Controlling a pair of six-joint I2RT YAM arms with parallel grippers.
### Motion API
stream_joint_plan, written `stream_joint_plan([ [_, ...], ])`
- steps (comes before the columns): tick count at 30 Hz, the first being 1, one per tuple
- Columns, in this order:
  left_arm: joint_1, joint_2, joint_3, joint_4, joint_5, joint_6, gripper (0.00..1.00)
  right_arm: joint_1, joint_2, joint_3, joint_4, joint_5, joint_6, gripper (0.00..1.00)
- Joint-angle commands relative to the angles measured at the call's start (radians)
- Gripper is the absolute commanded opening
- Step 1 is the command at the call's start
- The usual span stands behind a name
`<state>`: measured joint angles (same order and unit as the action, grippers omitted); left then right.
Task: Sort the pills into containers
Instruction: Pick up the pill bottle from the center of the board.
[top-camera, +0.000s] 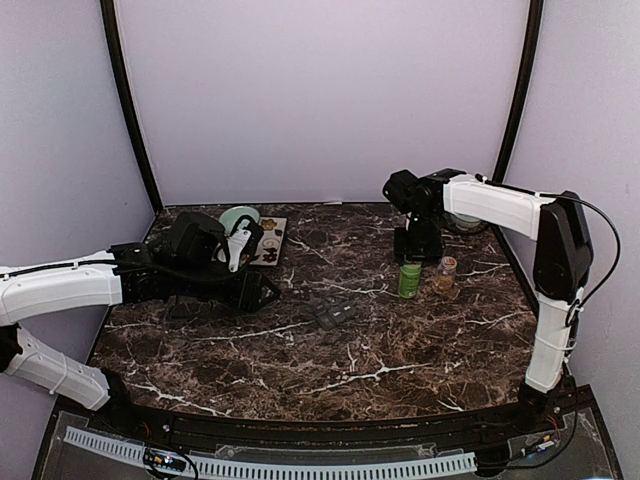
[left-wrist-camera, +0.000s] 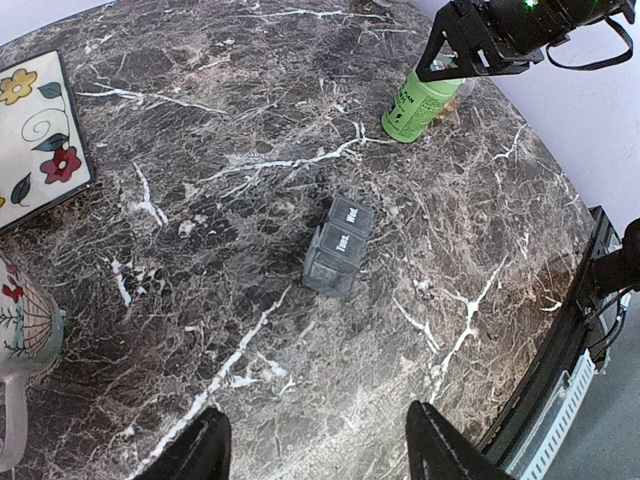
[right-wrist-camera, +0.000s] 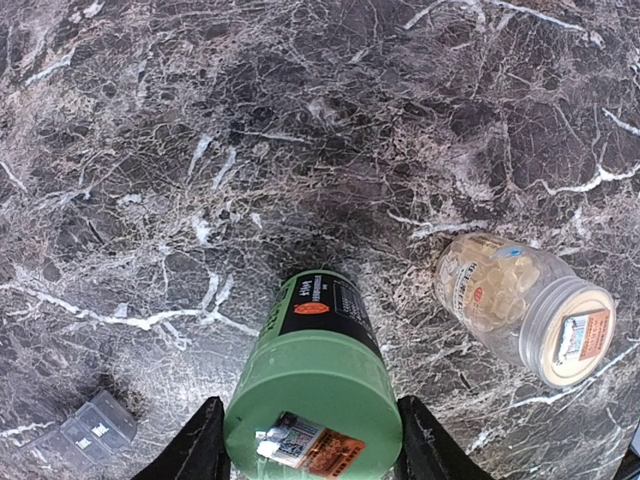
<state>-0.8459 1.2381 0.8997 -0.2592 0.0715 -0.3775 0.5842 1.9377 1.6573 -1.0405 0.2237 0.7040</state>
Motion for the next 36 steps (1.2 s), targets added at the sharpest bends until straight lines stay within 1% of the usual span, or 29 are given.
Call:
stream_joint_plan([
  [1, 0.007, -0.019, -0.005, 0.013, 0.011, -0.007, 0.63, -0.008, 0.019, -0.018, 0.005, -0.003, -0.01, 0.24],
  [4, 0.007, -0.021, -0.005, 0.013, 0.013, -0.008, 0.63, -0.008, 0.015, -0.026, 0.006, -0.006, -0.012, 0.09],
  [7, 0.006, -0.021, 0.001, 0.01, 0.014, -0.01, 0.63, -0.007, -0.005, -0.042, 0.016, -0.009, -0.014, 0.0],
  [13, 0.007, -0.022, 0.02, -0.008, 0.012, -0.015, 0.65, -0.006, -0.057, -0.076, 0.057, -0.029, -0.019, 0.0],
  [20, 0.007, -0.025, 0.043, -0.025, 0.012, -0.021, 0.73, 0.013, -0.122, -0.099, 0.101, -0.069, -0.019, 0.0],
  [26, 0.008, -0.024, 0.064, -0.026, 0.016, -0.032, 0.78, 0.06, -0.171, -0.096, 0.141, -0.114, -0.007, 0.0],
  [30, 0.018, -0.019, 0.082, -0.016, 0.055, -0.04, 0.8, 0.1, -0.21, -0.084, 0.192, -0.16, 0.015, 0.0],
  [36, 0.048, -0.014, 0.111, 0.002, 0.155, -0.058, 0.82, 0.154, -0.303, -0.116, 0.335, -0.256, 0.063, 0.0],
])
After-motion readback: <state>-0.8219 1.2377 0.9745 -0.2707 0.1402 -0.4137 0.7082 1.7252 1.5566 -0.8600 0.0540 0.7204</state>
